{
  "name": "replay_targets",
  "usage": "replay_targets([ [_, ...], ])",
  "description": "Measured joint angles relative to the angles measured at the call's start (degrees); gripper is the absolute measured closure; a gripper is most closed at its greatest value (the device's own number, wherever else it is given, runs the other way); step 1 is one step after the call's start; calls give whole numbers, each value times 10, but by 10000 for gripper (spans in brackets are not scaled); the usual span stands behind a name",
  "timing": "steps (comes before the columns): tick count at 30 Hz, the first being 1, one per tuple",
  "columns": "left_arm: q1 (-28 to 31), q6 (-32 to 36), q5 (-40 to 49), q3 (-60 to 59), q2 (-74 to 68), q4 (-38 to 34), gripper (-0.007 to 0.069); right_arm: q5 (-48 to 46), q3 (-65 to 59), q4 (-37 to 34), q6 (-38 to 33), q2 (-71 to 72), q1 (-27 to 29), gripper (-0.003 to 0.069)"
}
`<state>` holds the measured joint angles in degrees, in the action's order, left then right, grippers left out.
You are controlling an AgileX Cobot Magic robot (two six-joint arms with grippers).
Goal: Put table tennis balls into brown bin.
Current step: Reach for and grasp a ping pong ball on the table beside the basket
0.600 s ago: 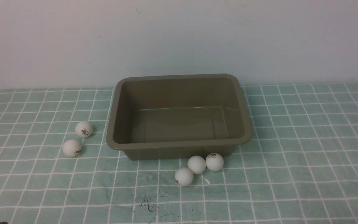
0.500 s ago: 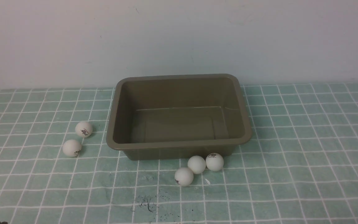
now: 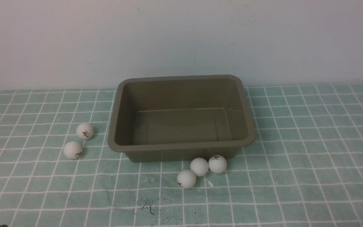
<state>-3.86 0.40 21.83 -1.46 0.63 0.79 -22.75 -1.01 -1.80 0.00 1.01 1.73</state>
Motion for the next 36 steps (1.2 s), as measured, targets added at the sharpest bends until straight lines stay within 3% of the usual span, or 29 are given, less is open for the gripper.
replay_targets([
  [13,0,2,-17,-2,0,53,629,0,0,0,0,0,0,664],
  [15,0,-49,-77,-2,0,-13,629,0,0,0,0,0,0,664],
  [18,0,-77,-127,-2,0,-47,629,0,0,0,0,0,0,664],
  [23,0,-95,-296,-3,0,-85,629,1,0,-1,0,0,0,664],
  [25,0,-104,-394,-2,0,-93,629,11,-1,-28,16,0,0,664],
  [27,0,-119,-420,14,-1,-101,629,36,-6,-86,40,0,-1,664],
  [28,0,-133,-407,51,-12,-107,629,68,-6,-166,77,0,-2,664],
  [29,0,-139,-388,64,-21,-110,629,83,-6,-199,91,0,-2,664],
  [30,0,-149,-320,128,-56,-112,629,114,-6,-276,122,0,-2,664],
  [31,0,-152,-269,155,-84,-110,629,126,-6,-307,132,0,-2,664],
  [32,0,-153,-152,226,-153,-104,629,151,-6,-366,145,0,-2,664],
  [33,0,-153,-137,234,-162,-103,629,157,-6,-374,145,0,-2,664],
  [36,0,-129,94,364,-347,-90,629,185,-6,-436,133,0,-2,664],
])
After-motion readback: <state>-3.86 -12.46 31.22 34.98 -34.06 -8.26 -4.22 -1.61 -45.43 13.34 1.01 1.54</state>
